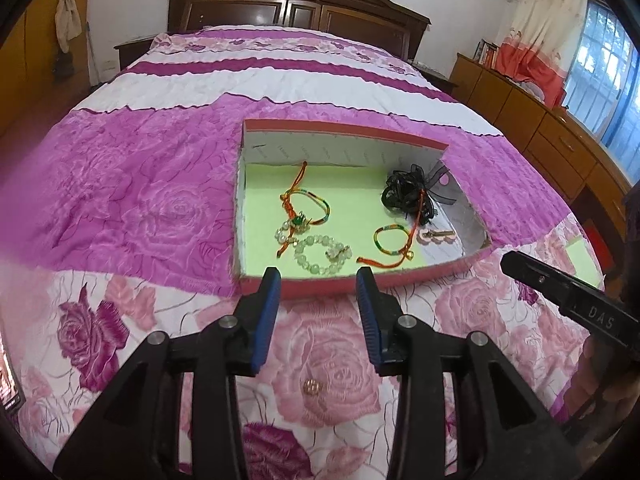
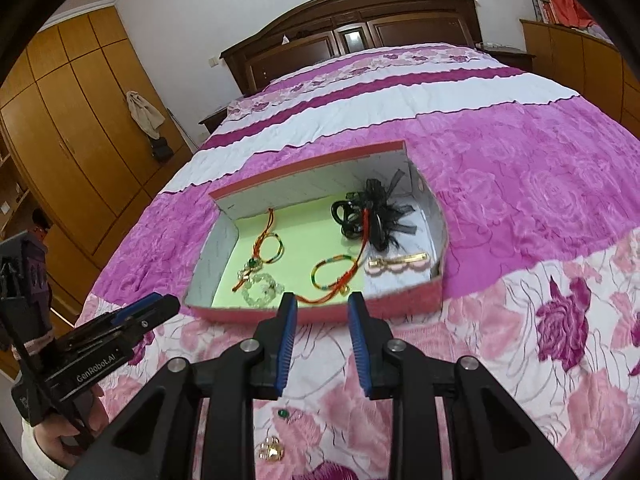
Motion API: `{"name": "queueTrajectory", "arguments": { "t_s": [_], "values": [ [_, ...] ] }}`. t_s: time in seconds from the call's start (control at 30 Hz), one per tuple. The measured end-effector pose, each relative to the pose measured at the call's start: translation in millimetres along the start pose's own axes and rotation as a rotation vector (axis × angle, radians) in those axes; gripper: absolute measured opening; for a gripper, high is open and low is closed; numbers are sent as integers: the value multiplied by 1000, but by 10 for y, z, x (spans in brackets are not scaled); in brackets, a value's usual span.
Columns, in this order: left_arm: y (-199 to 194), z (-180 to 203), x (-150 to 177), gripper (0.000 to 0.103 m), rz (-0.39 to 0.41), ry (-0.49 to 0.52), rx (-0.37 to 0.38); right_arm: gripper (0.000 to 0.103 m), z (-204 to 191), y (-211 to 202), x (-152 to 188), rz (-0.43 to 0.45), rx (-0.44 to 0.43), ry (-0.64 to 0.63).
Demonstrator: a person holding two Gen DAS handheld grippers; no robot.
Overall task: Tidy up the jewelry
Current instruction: 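Withdraw both tools from the box toward the remaining jewelry on the cover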
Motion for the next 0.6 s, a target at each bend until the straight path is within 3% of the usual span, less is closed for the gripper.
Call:
{"name": "queueTrajectory", "arguments": {
  "t_s": [0.6],
  "values": [
    [-43,64,407,32,-70,12,22,29,-50,-205,530,-62,11,-9]
  ]
}}
Point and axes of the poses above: each gripper's, at about its wrist camera, not at the fingertips, and y roughly the way its jaws point, z to its right, x to its underside, the point moved 4 cm from there along y, roughly the way its jaws point
